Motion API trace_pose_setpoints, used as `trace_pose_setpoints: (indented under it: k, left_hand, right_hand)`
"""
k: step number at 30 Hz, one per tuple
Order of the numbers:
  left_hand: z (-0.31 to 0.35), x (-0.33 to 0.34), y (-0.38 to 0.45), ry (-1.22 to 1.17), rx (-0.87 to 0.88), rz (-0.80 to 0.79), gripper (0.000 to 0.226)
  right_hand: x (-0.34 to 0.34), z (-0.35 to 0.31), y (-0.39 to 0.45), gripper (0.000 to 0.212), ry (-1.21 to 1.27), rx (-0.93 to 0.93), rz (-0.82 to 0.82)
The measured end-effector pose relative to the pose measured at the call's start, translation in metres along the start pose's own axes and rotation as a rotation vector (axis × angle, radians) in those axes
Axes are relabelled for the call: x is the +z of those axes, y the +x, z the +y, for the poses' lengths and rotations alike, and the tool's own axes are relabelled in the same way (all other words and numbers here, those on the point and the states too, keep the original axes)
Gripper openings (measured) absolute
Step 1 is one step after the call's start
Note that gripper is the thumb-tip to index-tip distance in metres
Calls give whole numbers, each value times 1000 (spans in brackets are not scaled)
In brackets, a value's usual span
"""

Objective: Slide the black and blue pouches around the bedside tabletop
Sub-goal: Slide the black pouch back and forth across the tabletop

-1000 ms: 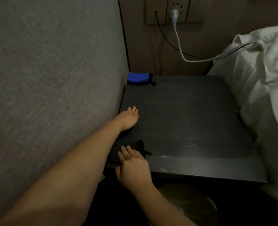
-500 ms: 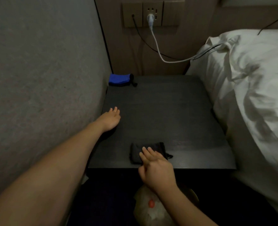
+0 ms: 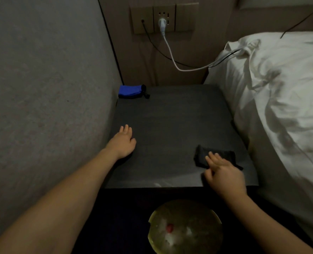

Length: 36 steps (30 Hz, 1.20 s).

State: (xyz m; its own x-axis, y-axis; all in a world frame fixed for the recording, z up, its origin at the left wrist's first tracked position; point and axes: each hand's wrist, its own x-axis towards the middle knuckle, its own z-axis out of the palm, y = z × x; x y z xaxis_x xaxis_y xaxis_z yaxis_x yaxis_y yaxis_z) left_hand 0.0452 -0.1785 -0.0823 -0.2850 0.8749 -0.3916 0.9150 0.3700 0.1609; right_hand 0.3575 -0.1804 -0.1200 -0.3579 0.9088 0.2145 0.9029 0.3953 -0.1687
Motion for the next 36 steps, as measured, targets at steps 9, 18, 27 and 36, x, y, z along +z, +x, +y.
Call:
trace_pose_setpoints:
  k: [9,18,27,36]
  left_hand:
    - [1,2,0,14,-4,10,62]
    - [1,6,-6,5,2,2,62]
    - [5,-15,-12,7,-6,-109,53]
    - [-2,-29,-9,-69,-77,-103,48]
  right_hand:
    - [-6,44,14,39,-18,194,-70]
    - [-13,37,-8,40,60,313,-72]
    - [-12,-27,-16,43,16,297,-123]
    - [18,-155,-7,54,186,-87,-178]
